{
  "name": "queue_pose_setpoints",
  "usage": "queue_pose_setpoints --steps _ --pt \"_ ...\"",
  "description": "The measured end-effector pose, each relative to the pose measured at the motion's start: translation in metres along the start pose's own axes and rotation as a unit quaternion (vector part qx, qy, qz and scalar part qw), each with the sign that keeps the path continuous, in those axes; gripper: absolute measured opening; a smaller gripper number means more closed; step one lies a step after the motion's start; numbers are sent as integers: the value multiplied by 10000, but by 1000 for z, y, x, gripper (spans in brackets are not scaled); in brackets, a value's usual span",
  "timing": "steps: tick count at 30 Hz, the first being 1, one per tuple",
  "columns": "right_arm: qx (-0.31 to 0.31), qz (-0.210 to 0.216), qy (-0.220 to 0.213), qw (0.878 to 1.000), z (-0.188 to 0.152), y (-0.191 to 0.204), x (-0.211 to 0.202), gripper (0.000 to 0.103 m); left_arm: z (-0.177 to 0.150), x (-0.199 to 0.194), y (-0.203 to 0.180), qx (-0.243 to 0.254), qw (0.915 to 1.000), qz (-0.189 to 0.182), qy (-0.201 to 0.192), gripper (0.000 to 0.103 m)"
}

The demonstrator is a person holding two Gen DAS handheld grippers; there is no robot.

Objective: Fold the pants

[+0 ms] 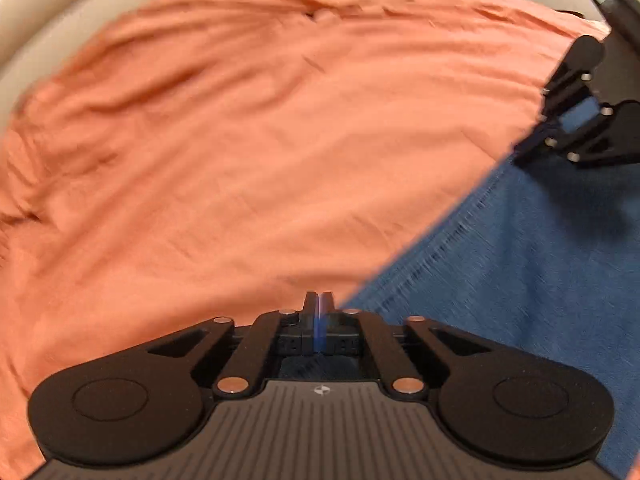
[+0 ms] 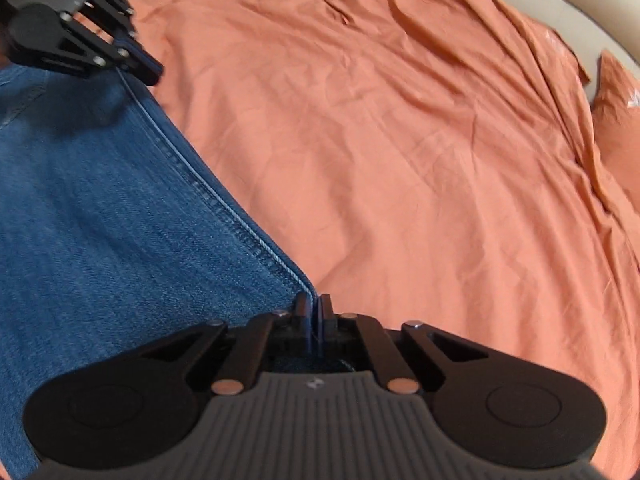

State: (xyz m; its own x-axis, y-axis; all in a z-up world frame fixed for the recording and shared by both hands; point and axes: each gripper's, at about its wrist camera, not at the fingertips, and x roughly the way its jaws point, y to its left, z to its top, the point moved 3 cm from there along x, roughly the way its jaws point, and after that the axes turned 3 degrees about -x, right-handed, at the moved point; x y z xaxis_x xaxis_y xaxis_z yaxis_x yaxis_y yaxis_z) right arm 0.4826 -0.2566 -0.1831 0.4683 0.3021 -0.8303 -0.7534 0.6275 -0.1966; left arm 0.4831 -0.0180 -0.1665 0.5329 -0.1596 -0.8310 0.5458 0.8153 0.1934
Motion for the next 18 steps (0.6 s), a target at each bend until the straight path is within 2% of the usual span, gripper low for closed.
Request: queue_pose_setpoints --steps 1,2,6,7,8,9,10,11,12,13,15,18 --pt "20 13 41 10000 0 0 3 0 -6 0 3 59 9999 -95 81 25" --pt "57 31 77 9999 0 0 6 0 -12 0 4 173 9997 -103 157 30" --pt "160 33 147 9998 0 0 11 0 -25 4 13 299 9984 -152 457 40" --pt "173 -2 145 9997 -1 0 11 1 -29 6 14 306 9984 -2 482 40" --pt "227 -19 138 9996 -1 -2 11 4 -34 8 14 307 9981 159 508 40" --pt "354 -56 113 9993 -2 -4 9 11 -35 13 15 304 9978 251 537 38" --pt "495 -96 66 9987 -4 -7 6 20 -34 18 16 252 9974 431 510 34" --pt "659 -137 10 9977 -5 -11 1 23 -34 22 16 183 9973 493 510 29" --pt "821 -176 -29 9965 -9 -16 -6 24 -33 26 16 132 9972 558 477 27" --pt "1040 -249 -69 9942 -13 -22 -13 24 -31 29 14 125 9967 688 411 21" --pt "1474 -382 -108 9883 -26 -34 -29 24 -29 35 17 24 9941 1012 386 18" --pt "2227 -658 -95 9726 -58 -52 -57 24 -26 35 21 -245 9920 1189 340 15"
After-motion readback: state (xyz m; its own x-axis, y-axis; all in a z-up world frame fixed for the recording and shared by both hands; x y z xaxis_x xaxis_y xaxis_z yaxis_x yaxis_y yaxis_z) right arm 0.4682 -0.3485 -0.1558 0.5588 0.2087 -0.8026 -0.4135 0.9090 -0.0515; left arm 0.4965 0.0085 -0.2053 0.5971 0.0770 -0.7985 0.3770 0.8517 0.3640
